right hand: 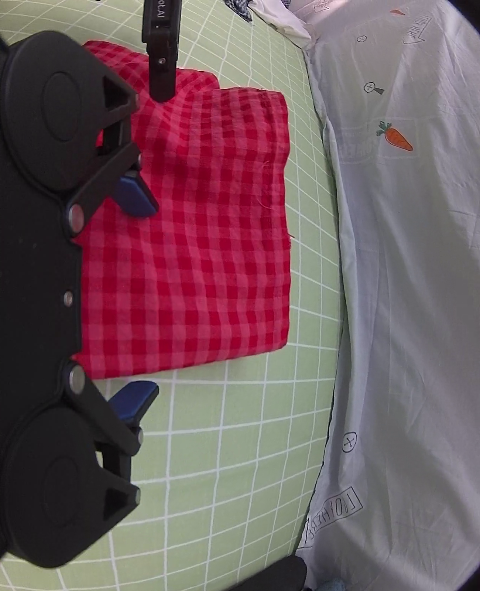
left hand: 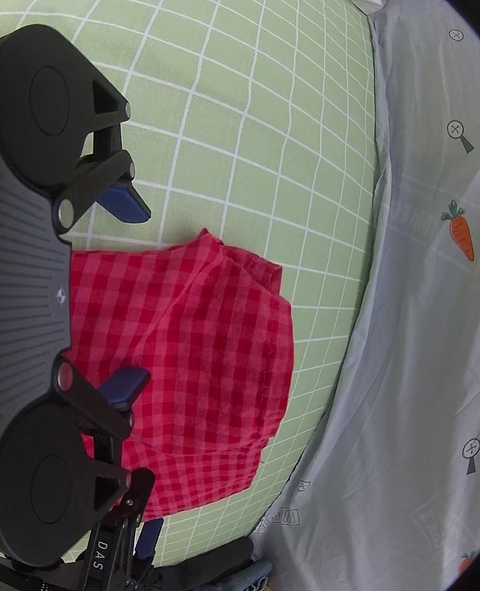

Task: Fold clothes
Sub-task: 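Grasp the folded red shorts from both sides with both tools, then carry the folded shorts to the clothes stack and lay them on the grey shirt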

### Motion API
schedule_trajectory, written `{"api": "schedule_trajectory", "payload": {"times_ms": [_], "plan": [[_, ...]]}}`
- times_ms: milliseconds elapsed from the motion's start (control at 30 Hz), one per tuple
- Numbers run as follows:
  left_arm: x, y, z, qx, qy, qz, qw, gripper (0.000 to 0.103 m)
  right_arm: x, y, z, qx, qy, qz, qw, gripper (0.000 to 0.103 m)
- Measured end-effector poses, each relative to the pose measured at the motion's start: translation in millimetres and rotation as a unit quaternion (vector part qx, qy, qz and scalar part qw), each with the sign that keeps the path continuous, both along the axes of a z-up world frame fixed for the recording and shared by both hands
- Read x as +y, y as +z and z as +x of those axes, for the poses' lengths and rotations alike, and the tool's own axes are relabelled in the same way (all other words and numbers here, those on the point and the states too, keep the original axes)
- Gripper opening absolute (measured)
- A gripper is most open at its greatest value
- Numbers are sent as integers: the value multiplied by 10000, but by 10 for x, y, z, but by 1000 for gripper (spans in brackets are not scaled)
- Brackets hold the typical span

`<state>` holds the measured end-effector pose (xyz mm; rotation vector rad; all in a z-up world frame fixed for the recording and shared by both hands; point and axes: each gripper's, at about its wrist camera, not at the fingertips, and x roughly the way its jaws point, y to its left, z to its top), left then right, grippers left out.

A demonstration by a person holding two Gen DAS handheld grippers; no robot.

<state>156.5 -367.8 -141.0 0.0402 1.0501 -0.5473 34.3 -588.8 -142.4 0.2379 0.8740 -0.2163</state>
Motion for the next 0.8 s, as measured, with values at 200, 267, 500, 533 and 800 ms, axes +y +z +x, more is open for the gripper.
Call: {"api": "schedule_trajectory", "payload": {"times_ms": [200,267,500,533,800], "plan": [[-218,-76,68,-111,-234,148,9996,90,19,-124,213,236,220,-137,9994,98],[-264,-84,77,-173,-320,171,9992,89,17,-141,280,223,281,-152,9992,98],[-363,-76,39,-186,-400,-179,9989,73,152,-143,403,162,608,-304,9976,74],[-375,-78,31,-69,-422,-296,9986,64,190,-131,393,148,680,-291,9972,69],[-547,60,-240,379,-753,-816,9931,12,298,20,145,-13,746,253,9969,7]]}}
